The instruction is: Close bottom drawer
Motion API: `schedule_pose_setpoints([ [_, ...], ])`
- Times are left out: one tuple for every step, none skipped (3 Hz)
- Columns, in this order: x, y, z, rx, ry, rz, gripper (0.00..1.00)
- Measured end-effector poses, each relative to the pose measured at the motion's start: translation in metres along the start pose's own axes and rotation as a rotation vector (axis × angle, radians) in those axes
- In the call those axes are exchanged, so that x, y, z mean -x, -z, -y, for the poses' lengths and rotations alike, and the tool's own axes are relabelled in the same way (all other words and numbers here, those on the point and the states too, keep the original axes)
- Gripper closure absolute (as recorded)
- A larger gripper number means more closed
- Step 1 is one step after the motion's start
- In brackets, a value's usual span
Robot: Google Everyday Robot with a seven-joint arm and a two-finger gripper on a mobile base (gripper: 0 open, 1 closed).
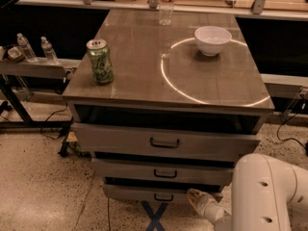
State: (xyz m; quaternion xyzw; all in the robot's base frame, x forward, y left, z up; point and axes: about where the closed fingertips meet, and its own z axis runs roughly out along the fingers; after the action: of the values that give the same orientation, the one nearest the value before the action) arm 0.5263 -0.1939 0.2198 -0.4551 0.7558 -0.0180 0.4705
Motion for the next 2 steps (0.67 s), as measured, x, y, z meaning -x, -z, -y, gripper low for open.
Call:
schedule_pose_setpoints([
  [0.009,-0.013,0.003,-0.012,-0.013,0.022,1.00],
  [0.001,0.000,0.013,-0.037,-0.026,0.011,1.00],
])
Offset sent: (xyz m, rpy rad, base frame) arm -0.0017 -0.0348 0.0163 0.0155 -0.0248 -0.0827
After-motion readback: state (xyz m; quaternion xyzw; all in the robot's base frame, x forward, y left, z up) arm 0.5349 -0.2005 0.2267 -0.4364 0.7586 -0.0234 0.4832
